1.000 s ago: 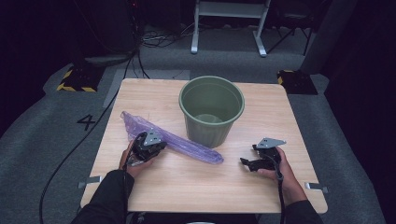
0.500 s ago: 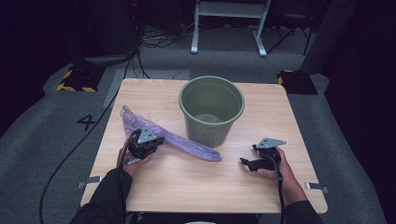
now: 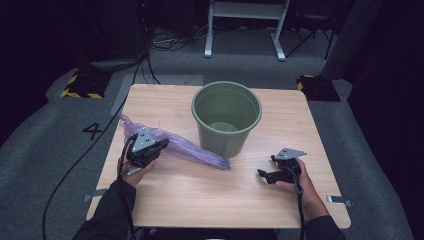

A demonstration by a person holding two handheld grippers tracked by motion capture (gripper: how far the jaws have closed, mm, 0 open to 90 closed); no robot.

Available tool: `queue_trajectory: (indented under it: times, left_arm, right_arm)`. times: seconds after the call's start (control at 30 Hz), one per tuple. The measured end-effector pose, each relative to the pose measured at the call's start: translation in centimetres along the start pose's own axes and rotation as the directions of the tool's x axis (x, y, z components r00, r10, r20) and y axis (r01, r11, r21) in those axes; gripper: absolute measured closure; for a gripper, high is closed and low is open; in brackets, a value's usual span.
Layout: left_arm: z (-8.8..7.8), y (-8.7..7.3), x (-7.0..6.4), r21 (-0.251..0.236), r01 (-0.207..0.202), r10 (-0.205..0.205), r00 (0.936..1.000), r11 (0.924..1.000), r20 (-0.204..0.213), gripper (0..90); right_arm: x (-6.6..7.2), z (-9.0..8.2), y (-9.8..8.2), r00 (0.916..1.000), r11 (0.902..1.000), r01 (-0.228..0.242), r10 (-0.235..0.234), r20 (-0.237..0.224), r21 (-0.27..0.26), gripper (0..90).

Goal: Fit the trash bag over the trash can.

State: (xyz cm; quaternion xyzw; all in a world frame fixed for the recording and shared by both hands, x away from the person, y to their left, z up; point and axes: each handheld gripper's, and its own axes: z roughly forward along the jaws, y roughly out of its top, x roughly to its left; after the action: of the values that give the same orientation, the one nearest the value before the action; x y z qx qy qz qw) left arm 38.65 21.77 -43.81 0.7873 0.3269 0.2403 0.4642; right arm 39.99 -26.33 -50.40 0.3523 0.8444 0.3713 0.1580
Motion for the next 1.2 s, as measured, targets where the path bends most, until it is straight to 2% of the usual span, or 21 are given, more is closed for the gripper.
queue_trajectory:
  times: [0.1,0.17,0.23,0.47,0.83,1.2]
  left_arm:
    - [0.1,0.3,-0.2,0.004,-0.01,0.01,0.9999,0.9999,0.003,89.9]
    - [0.2,0.5,-0.1,-0.008,0.001,0.0,1.0,1.0,0.008,89.9]
    - [0.0,0.8,-0.1,-0.014,-0.001,0.001,1.0,0.9999,-0.006,89.9]
    - [-1.5,1.5,0.8,-0.086,0.036,-0.038,0.9991,0.9957,-0.018,89.9]
    - [-2.6,2.5,1.0,-0.135,0.054,-0.058,0.998,0.9894,-0.026,89.9]
    - [-3.8,5.3,0.3,-0.186,0.017,-0.022,0.9994,0.9823,-0.027,89.9]
  right_arm:
    - [0.0,0.0,0.0,1.0,1.0,0.0,0.0,0.0,0.0,15.6]
    - [0.0,0.0,0.0,1.0,1.0,0.0,0.0,0.0,0.0,15.6]
    - [0.0,0.0,0.0,1.0,1.0,0.0,0.0,0.0,0.0,15.6]
    - [0.0,0.0,0.0,1.0,1.0,-0.001,0.001,0.001,0.0,15.6]
    - [-0.1,-0.1,0.0,1.0,1.0,-0.003,0.003,-0.008,0.003,16.5]
    - [0.0,-0.1,0.0,1.0,1.0,0.002,-0.001,-0.009,0.004,16.5]
